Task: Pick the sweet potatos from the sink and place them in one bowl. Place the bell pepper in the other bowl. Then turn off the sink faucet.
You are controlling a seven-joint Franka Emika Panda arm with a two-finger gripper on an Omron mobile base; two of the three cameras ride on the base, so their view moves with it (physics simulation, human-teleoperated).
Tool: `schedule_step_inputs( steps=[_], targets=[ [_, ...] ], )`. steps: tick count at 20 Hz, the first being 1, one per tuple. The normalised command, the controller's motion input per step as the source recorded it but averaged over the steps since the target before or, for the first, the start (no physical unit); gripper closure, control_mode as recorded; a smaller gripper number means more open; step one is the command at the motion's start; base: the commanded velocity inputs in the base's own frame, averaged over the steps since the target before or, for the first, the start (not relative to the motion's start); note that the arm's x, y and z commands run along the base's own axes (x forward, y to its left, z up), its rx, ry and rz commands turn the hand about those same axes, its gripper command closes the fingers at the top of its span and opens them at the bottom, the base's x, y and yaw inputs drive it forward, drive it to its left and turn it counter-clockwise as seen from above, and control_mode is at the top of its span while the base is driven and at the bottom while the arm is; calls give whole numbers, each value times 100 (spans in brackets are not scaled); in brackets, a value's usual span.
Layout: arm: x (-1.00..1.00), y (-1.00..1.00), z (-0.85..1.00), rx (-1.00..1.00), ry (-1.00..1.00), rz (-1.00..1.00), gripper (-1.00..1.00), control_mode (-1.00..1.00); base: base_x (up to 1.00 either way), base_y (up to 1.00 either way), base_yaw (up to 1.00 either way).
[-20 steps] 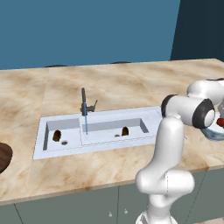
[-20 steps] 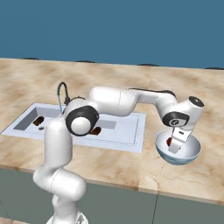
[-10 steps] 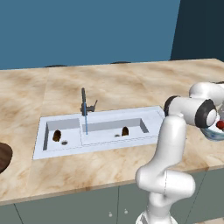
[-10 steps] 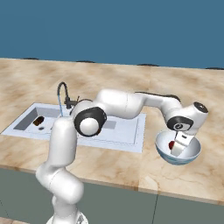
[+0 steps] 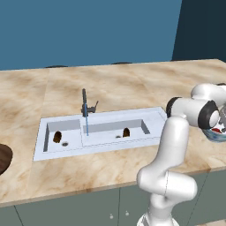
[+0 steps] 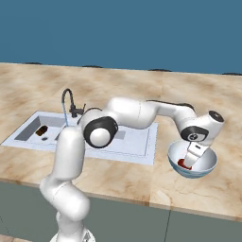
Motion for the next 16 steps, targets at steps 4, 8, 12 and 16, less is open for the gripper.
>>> schedule_step_inputs(
  steps=[4,8,12,16],
  targets=[
    [0,27,0,-2,-2,0,-100,-100,0,0,0],
    [0,47,48,0,-4,0,-100,-100,0,0,0],
    [1,80,55,-6,0,0,-100,-100,0,0,0],
    [24,99,33,-13,0,7,-100,-100,0,0,0]
  ],
)
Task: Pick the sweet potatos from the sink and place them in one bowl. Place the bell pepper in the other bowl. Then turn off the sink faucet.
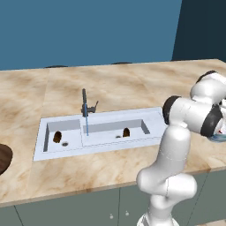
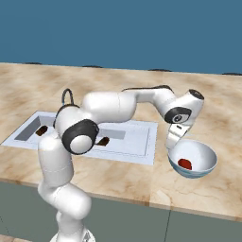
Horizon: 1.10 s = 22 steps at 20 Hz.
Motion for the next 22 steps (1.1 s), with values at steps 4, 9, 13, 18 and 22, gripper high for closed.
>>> schedule_step_inputs(
  steps=[4,9,13,18,22],
  targets=[
    [28,98,13,-13,0,17,-100,-100,0,0,0],
    [11,99,0,-16,0,16,-100,-100,0,0,0],
    [3,79,0,-12,-3,25,-100,-100,0,0,0],
    [0,60,2,-11,0,27,-100,-100,0,0,0],
    [3,51,3,-11,0,33,-100,-100,0,0,0]
  ],
)
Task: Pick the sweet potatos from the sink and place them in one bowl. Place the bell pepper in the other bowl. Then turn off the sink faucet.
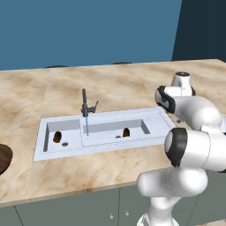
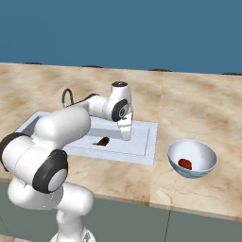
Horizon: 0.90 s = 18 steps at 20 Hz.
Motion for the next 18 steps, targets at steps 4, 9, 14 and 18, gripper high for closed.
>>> schedule_step_inputs(
  steps=[4,9,14,18],
  targets=[
    [11,52,1,-13,0,36,-100,-100,0,0,0],
    [23,55,0,-13,5,39,-100,-100,0,0,0],
    [32,57,0,-10,6,45,-100,-100,0,0,0],
    [21,54,0,-6,0,38,-100,-100,0,0,0]
  ],
)
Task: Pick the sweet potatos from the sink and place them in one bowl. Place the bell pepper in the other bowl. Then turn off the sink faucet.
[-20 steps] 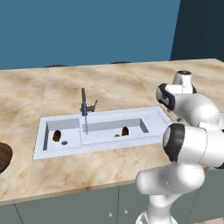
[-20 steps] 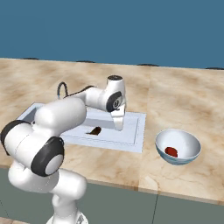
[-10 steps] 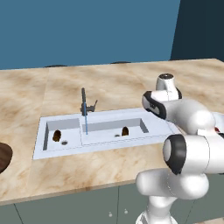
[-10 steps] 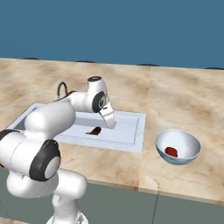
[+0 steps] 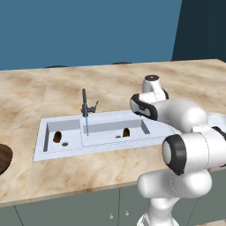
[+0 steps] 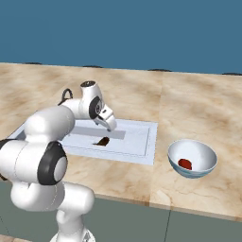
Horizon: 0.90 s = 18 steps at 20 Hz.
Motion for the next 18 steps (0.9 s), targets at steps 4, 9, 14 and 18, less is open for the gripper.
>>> schedule_step_inputs(
  steps=[4,9,14,18],
  targets=[
    [14,48,-1,-2,-10,33,-100,-100,0,0,0],
    [8,25,-3,0,-13,25,-100,-100,0,0,0],
    [18,14,-9,0,0,18,-100,-100,0,0,0],
    [31,18,-13,0,4,14,-100,-100,0,0,0]
  ],
)
